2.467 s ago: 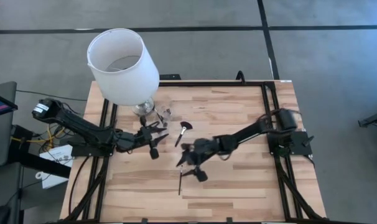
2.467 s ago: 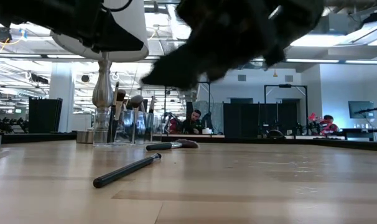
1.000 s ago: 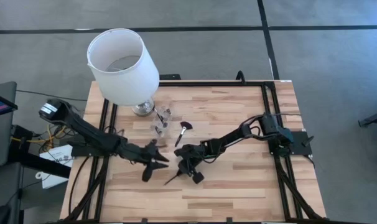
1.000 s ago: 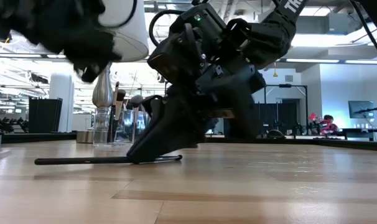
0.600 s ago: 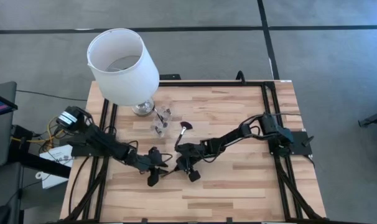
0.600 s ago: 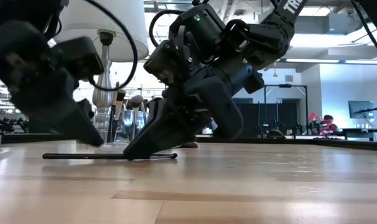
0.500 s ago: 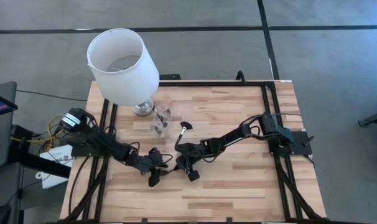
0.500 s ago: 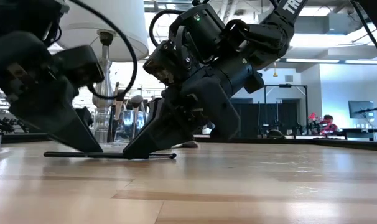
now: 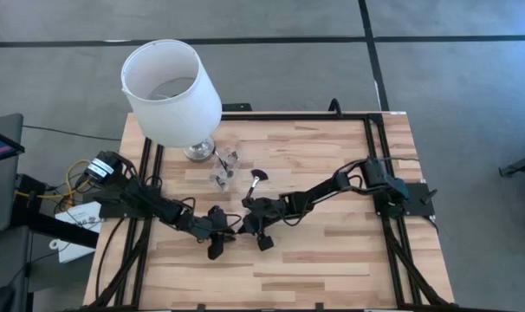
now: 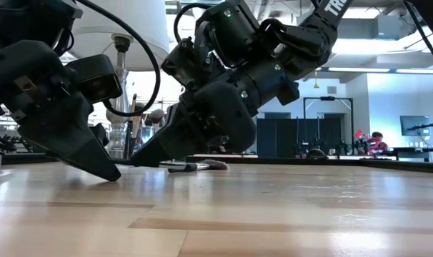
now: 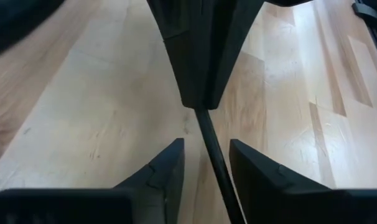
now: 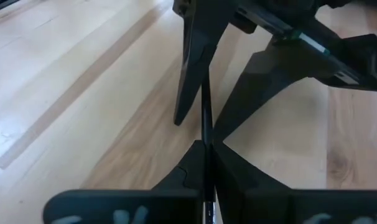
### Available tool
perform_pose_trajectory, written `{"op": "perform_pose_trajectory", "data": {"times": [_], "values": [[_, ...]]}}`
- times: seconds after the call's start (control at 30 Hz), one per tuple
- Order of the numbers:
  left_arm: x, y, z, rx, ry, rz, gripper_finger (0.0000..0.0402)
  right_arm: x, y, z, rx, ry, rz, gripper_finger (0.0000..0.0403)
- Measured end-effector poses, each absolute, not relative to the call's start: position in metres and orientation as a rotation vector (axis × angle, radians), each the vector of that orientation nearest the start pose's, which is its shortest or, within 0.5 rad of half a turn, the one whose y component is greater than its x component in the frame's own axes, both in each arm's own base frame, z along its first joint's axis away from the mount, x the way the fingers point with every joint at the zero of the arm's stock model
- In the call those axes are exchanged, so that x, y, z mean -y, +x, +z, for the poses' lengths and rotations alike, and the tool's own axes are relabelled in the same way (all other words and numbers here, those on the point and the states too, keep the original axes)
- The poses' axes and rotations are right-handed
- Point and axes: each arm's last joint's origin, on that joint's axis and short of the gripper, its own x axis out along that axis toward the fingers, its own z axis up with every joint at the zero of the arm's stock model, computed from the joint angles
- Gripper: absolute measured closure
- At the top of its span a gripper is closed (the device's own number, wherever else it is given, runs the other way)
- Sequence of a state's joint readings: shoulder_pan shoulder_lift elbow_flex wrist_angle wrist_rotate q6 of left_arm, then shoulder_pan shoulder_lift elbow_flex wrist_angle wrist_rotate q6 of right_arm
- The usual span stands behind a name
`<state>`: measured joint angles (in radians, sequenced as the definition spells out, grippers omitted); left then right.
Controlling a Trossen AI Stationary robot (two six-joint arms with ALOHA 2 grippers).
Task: Put items in baskets/containers
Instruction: Put the black eyeshadow brush in the transparent organizer
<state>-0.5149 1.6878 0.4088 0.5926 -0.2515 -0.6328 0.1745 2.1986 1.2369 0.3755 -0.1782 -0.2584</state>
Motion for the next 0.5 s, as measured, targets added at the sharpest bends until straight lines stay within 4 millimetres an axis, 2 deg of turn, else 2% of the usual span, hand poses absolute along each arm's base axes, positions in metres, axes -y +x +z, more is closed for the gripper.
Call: {"op": "perform_pose_trajectory", "data": {"times": [0.23, 0.5], "values": [[0.1152, 0.2249, 0.0871, -0.684, -0.344, -0.023, 0.0317, -0.0818, 0.4368, 0.0969, -0.546, -0.248, 0.415, 0.0384], [0.1151, 0.2250, 0.0870, -0.682, -0.343, -0.019, 0.0338, -0.0816, 0.4366, 0.0965, -0.551, -0.250, 0.415, 0.0393]]}}
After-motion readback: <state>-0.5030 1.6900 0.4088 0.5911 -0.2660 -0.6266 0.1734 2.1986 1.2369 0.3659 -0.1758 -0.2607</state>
